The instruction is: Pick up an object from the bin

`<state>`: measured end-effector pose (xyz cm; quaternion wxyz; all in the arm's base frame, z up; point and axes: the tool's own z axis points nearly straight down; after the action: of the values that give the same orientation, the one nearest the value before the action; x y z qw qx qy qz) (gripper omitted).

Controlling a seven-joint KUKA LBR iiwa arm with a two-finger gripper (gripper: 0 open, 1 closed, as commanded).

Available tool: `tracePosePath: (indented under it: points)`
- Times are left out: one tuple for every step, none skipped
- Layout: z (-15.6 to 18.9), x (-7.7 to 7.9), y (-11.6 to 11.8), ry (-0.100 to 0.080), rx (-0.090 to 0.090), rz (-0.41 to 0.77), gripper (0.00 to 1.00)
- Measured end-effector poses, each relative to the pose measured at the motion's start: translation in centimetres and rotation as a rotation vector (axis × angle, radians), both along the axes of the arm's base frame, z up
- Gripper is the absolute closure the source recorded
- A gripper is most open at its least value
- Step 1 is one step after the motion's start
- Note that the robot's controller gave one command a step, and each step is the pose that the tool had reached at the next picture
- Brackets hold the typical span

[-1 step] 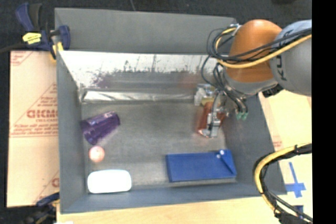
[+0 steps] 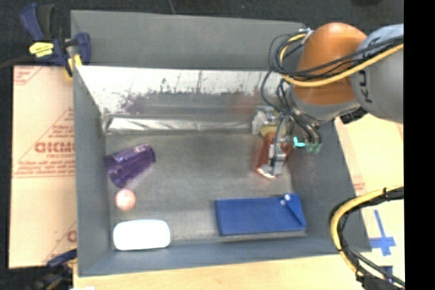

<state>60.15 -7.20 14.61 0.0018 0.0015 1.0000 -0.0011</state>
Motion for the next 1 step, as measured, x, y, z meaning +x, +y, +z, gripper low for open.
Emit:
tracePosePath:
  points:
    - [0.00,0.00,0.00,0.000,0.000,0.001,0.00]
